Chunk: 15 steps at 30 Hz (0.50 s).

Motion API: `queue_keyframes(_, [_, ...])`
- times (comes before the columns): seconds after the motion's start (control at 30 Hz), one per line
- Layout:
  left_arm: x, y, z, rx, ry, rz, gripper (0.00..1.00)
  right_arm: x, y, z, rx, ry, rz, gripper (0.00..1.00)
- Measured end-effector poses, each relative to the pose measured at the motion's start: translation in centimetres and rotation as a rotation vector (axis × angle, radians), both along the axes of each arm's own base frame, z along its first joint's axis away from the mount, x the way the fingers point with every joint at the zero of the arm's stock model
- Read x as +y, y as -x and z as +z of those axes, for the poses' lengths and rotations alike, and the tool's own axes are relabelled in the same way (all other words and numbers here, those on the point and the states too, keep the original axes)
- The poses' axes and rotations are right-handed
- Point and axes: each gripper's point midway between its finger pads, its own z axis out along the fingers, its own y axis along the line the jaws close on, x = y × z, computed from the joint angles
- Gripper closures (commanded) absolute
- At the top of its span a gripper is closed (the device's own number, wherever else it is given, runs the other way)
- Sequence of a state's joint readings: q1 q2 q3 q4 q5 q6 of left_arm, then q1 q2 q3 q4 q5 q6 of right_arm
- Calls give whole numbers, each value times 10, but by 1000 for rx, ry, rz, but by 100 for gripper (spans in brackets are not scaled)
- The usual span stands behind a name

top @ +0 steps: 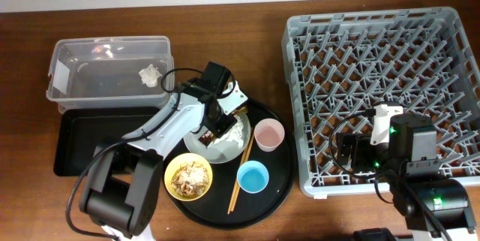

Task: Sort waste into correct bins and load items into the dishwasher rack
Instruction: 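Move the wrapper over the clear bin and release it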

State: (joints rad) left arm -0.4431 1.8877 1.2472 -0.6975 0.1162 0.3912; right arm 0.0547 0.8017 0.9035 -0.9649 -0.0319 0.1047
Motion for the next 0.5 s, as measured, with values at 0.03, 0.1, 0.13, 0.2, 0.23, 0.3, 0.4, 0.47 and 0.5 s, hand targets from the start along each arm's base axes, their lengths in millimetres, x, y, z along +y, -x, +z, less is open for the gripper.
queue_keyframes(0.03, [1, -1, 6, -13, 4, 16, 100, 0, 0, 0, 0, 0, 0, 1])
queue_keyframes(0.1, [6, -9, 33, -76, 27, 71, 100, 0, 0, 0, 0, 0, -1, 1])
queue_keyframes(0.13, [15, -17, 58, -134, 57, 123, 100, 0, 0, 0, 0, 0, 0, 1])
queue_keyframes(0.2, [39, -32, 100, -239, 106, 231, 100, 0, 0, 0, 0, 0, -1, 1])
queue_keyframes(0.23, [56, -41, 118, -291, 135, 303, 100, 0, 0, 0, 0, 0, -1, 1])
queue_keyframes(0.3, [103, -63, 147, -385, 177, 484, 100, 0, 0, 0, 1, 0, -1, 1])
queue_keyframes(0.4, [168, -87, 161, -462, 234, 743, 100, 0, 0, 0, 1, -1, 0, 1])
queue_keyframes(0.47, [214, -99, 174, -533, 271, 902, 94, 0, 0, 0, 1, -1, -1, 1])
queue_keyframes(0.5, [225, -103, 179, -560, 280, 932, 71, 0, 0, 0, 0, 0, 0, 1])
